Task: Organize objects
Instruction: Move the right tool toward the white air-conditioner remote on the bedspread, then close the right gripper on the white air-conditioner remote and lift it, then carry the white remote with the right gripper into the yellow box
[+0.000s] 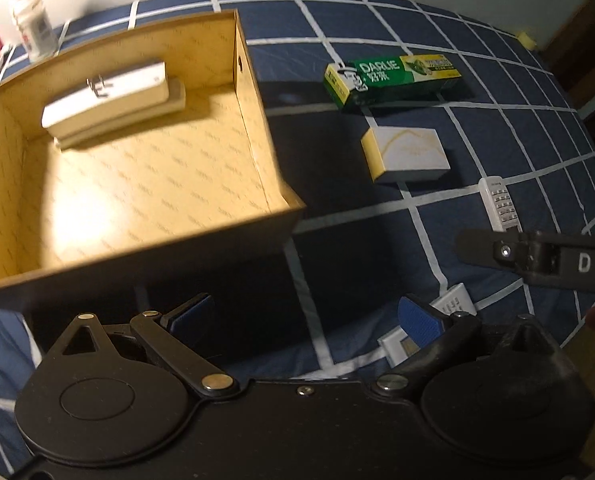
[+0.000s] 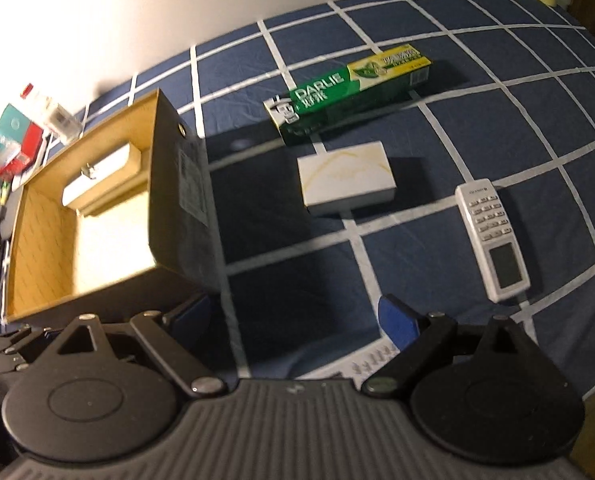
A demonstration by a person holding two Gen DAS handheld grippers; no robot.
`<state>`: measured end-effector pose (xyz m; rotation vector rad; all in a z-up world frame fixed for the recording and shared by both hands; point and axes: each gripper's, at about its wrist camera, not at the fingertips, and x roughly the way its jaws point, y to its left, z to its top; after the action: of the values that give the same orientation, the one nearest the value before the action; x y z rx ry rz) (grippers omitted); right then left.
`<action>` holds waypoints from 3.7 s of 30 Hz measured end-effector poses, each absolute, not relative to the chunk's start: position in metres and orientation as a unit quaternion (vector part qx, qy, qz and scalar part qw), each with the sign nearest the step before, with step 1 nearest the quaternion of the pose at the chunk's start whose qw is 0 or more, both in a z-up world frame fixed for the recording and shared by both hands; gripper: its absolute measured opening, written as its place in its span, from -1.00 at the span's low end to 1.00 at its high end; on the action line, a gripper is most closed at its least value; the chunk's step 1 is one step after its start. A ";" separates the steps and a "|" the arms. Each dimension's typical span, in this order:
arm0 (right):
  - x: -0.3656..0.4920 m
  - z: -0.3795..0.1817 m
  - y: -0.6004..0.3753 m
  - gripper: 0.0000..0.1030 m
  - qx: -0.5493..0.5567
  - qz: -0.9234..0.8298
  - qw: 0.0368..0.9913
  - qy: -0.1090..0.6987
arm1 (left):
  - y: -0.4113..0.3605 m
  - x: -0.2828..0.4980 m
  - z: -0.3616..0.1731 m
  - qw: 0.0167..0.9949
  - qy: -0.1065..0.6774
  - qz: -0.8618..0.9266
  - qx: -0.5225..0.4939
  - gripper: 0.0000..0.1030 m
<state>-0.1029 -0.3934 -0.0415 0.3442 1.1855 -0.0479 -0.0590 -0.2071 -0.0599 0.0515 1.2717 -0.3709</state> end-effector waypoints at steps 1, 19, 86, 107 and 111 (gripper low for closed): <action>-0.105 -0.044 -0.397 0.76 0.159 -0.017 0.814 0.558 | -0.210 -0.062 -0.063 0.789 0.591 -0.168 0.021 0.92; -0.093 -0.100 -0.411 0.76 0.063 0.079 0.779 0.619 | -0.231 -0.107 -0.127 0.779 0.617 -0.089 -0.066 0.92; -0.081 -0.124 -0.423 0.28 0.088 0.125 0.751 0.642 | -0.291 -0.096 -0.124 0.762 0.639 -0.083 -0.069 0.37; -0.062 -0.049 -0.329 0.28 0.125 0.091 0.794 0.587 | -0.199 -0.053 -0.048 0.791 0.597 -0.132 -0.015 0.37; -0.056 -0.040 -0.311 0.28 0.133 0.082 0.802 0.576 | -0.182 -0.042 -0.039 0.795 0.589 -0.144 -0.006 0.37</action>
<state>-0.0564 -0.3107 -0.0397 0.2850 1.2353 0.1766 -0.0423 -0.1822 -0.0395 -0.0122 1.2646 -0.3096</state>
